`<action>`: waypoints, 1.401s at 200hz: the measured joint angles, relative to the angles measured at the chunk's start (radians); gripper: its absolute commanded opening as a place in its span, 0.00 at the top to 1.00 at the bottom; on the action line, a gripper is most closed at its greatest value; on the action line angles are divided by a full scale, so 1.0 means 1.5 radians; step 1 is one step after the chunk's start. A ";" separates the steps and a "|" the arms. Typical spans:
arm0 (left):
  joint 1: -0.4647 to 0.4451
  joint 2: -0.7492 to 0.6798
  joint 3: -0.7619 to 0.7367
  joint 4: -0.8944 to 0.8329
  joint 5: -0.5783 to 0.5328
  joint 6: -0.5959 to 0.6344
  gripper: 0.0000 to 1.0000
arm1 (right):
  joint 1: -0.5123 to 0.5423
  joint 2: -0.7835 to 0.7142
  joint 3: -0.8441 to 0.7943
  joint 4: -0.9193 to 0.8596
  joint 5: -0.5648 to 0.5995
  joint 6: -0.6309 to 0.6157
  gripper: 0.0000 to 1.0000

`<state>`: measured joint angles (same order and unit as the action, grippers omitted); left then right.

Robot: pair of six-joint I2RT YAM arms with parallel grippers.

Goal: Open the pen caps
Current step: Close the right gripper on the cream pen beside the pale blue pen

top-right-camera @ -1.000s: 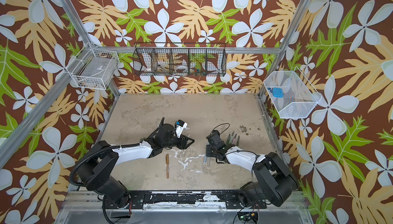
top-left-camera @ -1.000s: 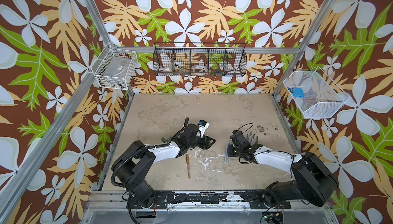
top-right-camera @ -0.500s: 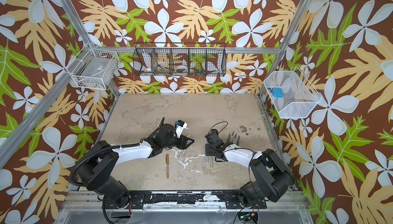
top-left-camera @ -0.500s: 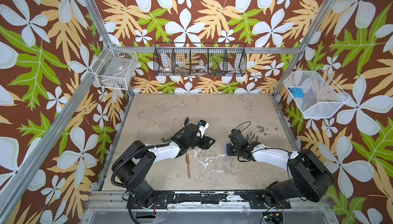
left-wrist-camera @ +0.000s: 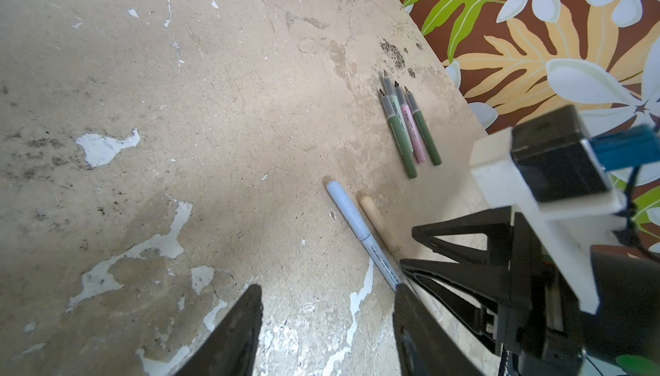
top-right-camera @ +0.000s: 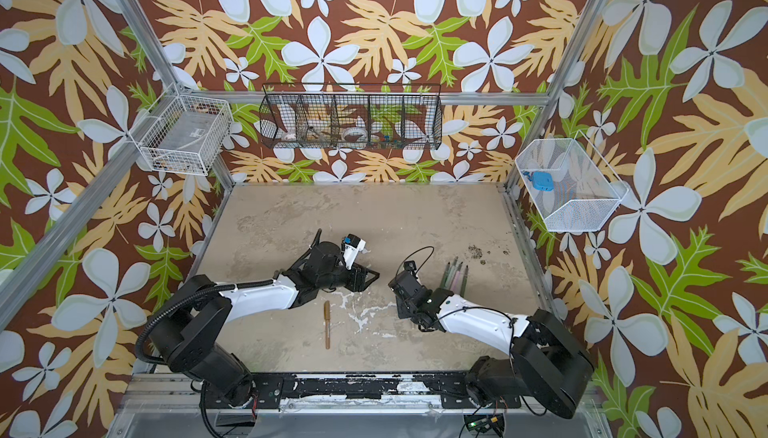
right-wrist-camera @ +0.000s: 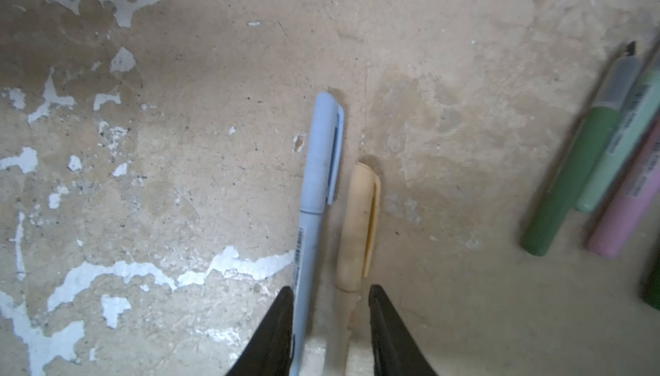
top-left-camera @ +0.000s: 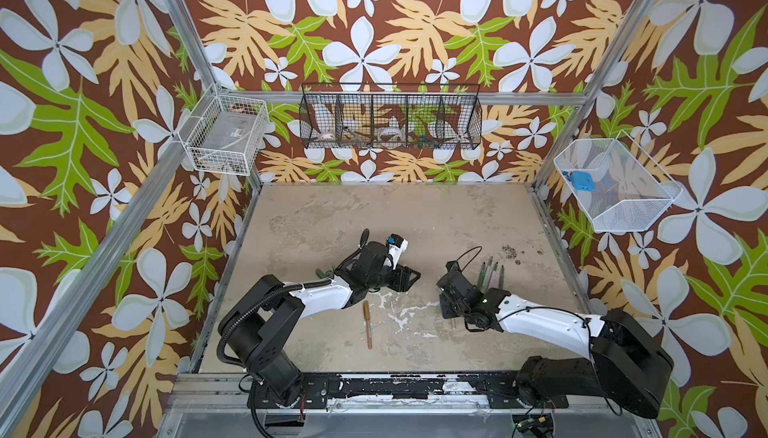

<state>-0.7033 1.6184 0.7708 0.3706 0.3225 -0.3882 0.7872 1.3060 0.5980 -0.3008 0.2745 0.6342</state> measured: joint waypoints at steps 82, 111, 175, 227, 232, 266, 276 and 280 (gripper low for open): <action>0.000 -0.002 0.000 0.000 -0.001 0.000 0.40 | 0.012 -0.022 -0.047 0.004 -0.015 0.026 0.69; 0.000 -0.002 0.000 0.000 -0.002 0.000 0.40 | 0.012 -0.019 -0.053 0.006 -0.022 0.026 0.72; 0.000 -0.002 0.000 -0.001 -0.005 0.000 0.40 | 0.012 -0.007 -0.062 0.020 -0.024 0.027 0.81; 0.000 -0.002 0.000 -0.001 -0.011 -0.001 0.40 | 0.012 0.000 -0.050 0.023 -0.021 0.027 0.92; 0.000 -0.004 -0.001 -0.001 -0.016 -0.001 0.40 | 0.012 -0.001 -0.043 0.018 -0.019 0.025 0.92; 0.000 -0.031 -0.027 0.011 -0.027 -0.008 0.40 | 0.010 -0.022 0.045 -0.005 0.011 0.005 0.93; 0.000 -0.042 -0.038 0.017 -0.041 -0.018 0.39 | 0.008 -0.023 0.074 -0.004 0.020 -0.009 0.93; 0.000 -0.048 -0.043 0.021 -0.045 -0.022 0.39 | 0.007 -0.023 0.085 -0.001 0.023 -0.013 0.93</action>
<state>-0.7033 1.5463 0.7063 0.4015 0.2546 -0.4210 0.7979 1.2720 0.7258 -0.3023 0.3092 0.6144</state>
